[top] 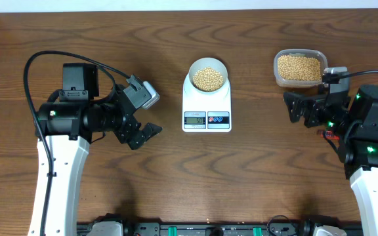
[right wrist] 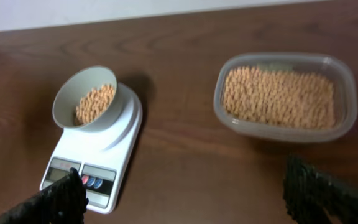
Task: Scoop item into bowl and weigh 50g on scale
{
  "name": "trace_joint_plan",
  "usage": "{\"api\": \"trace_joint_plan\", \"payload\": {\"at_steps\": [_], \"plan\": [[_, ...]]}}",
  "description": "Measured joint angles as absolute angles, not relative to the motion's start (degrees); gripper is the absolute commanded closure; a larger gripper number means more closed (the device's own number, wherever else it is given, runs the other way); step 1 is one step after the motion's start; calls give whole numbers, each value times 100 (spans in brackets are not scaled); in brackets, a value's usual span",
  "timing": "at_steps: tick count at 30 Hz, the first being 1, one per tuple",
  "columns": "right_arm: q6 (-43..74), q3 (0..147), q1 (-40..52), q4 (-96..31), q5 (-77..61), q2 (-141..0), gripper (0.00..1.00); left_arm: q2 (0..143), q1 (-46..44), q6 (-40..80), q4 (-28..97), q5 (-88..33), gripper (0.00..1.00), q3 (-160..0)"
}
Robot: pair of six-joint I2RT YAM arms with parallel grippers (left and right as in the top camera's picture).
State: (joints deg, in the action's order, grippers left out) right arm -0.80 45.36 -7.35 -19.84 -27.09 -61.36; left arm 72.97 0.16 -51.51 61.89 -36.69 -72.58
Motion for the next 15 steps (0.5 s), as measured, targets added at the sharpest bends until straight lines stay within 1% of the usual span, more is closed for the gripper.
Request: {"api": "trace_joint_plan", "payload": {"at_steps": [15], "plan": [[-82,4536,-685,-2220,-2707,-6132,1,7297,16,-5151,6191,-3669,2,-7258]]}}
